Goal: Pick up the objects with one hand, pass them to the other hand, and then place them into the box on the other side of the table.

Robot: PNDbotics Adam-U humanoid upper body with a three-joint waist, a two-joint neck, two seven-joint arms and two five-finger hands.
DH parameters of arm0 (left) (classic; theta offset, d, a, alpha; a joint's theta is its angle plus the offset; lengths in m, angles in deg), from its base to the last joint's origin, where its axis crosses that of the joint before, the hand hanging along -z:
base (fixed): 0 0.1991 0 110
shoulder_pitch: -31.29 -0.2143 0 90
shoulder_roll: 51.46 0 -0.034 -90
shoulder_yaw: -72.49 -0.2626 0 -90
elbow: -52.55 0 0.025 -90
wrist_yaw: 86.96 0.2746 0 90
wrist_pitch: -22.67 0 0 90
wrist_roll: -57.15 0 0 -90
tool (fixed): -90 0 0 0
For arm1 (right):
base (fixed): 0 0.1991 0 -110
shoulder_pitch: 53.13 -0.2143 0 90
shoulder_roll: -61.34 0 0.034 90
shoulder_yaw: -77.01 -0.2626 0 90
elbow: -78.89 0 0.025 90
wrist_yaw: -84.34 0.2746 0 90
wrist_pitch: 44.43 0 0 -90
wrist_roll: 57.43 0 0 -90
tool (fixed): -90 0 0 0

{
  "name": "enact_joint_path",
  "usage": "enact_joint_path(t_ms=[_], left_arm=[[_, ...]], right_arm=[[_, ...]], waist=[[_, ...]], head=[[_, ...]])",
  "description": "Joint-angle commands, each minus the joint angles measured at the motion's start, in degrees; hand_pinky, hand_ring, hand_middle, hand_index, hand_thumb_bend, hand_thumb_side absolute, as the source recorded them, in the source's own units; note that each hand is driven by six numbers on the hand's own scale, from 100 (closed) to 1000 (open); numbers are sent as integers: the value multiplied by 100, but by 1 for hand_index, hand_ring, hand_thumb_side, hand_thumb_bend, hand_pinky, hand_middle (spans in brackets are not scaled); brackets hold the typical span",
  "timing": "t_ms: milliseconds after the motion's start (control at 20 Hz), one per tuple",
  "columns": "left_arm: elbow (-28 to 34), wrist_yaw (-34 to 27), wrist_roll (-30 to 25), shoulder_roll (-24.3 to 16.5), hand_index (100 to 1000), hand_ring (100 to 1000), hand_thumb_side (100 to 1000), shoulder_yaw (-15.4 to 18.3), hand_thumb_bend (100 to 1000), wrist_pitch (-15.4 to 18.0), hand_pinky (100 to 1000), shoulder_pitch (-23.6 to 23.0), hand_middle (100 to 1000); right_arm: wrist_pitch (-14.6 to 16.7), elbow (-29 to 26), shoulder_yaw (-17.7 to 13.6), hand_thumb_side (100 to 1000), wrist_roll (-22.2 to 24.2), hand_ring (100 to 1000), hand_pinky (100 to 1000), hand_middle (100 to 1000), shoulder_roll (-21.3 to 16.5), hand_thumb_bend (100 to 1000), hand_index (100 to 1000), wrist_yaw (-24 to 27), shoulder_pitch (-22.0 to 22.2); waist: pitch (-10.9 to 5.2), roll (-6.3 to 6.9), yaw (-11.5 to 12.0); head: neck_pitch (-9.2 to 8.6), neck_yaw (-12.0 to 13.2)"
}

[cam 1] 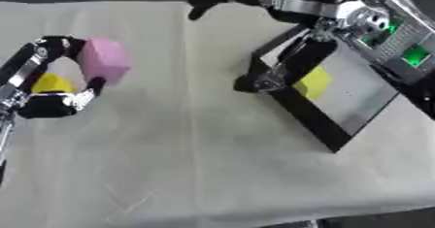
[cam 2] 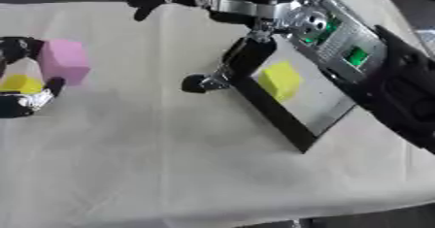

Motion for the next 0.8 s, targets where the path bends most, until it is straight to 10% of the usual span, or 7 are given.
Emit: enact_joint_path(t_ms=[50, 800], left_arm=[[82, 74, -15, 82, 472, 566, 275, 42, 100, 284, 788, 68, 443], [132, 678, 361, 649, 471, 564, 245, 2, 100, 885, 782, 57, 438]], right_arm=[[-254, -22, -123, 100, 269, 1000, 995, 822, 46, 348, 970, 25, -189], [-1713, 407, 298, 144, 341, 989, 971, 793, 858, 393, 966, -538, -849]], waist=[[-132, -10, 2], [-111, -93, 88]], head=[[14, -50], [0, -253]])
